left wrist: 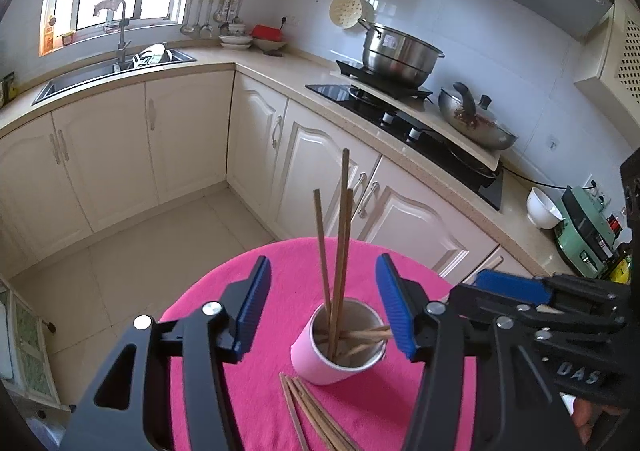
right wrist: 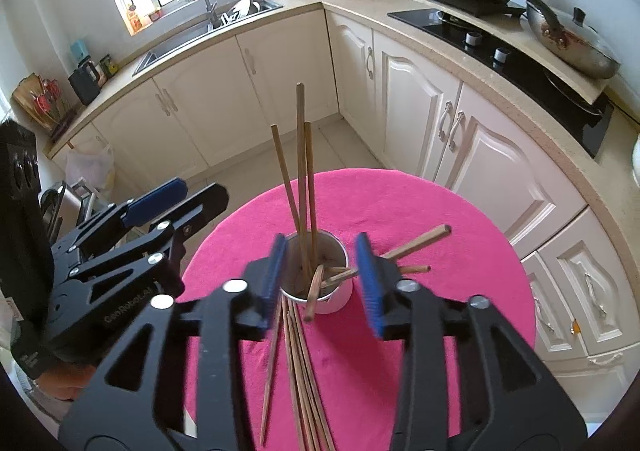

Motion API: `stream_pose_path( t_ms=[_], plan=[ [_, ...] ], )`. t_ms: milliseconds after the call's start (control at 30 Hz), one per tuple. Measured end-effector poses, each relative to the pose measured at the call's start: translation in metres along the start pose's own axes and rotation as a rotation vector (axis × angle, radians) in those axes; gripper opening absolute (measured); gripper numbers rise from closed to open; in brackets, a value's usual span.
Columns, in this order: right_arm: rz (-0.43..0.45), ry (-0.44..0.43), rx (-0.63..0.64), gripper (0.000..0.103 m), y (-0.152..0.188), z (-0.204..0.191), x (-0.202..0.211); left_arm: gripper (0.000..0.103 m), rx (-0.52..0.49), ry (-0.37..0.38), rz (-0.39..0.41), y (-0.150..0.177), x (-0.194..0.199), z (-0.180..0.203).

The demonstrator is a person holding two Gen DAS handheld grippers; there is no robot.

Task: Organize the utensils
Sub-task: 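Move both open tools back toward the remaining chopsticks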

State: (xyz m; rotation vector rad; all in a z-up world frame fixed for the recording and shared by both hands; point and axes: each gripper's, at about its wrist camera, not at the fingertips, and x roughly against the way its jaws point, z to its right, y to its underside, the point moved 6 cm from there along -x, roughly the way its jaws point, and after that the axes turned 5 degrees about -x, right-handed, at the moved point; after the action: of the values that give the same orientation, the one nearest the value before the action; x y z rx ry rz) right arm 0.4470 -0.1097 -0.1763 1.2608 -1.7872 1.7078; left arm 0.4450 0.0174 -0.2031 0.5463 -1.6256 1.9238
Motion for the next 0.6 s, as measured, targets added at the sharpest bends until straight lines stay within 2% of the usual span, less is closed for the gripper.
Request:
stream_pose_path(
  t_ms=[167, 333, 467, 600],
  plan=[
    [0.03, 0.007, -0.003, 0.046, 0.005, 0.003, 0.019, 0.054, 0.02, -0.01, -0.014, 0.01, 0.014, -0.004],
    [0.065, 0.043, 0.012, 0.046, 0.018, 0.007, 0.04, 0.054, 0.018, -0.006, -0.069, 0.029, 0.021, 0.0],
    [0.064, 0.071, 0.016, 0.046, 0.036, 0.015, 0.047, 0.054, 0.027, 0.017, -0.158, 0.061, 0.018, 0.005],
    [0.024, 0.083, 0.001, 0.046, 0.064, 0.026, 0.043, 0.054, 0.029, 0.022, -0.287, 0.106, 0.004, 0.008]
  ],
)
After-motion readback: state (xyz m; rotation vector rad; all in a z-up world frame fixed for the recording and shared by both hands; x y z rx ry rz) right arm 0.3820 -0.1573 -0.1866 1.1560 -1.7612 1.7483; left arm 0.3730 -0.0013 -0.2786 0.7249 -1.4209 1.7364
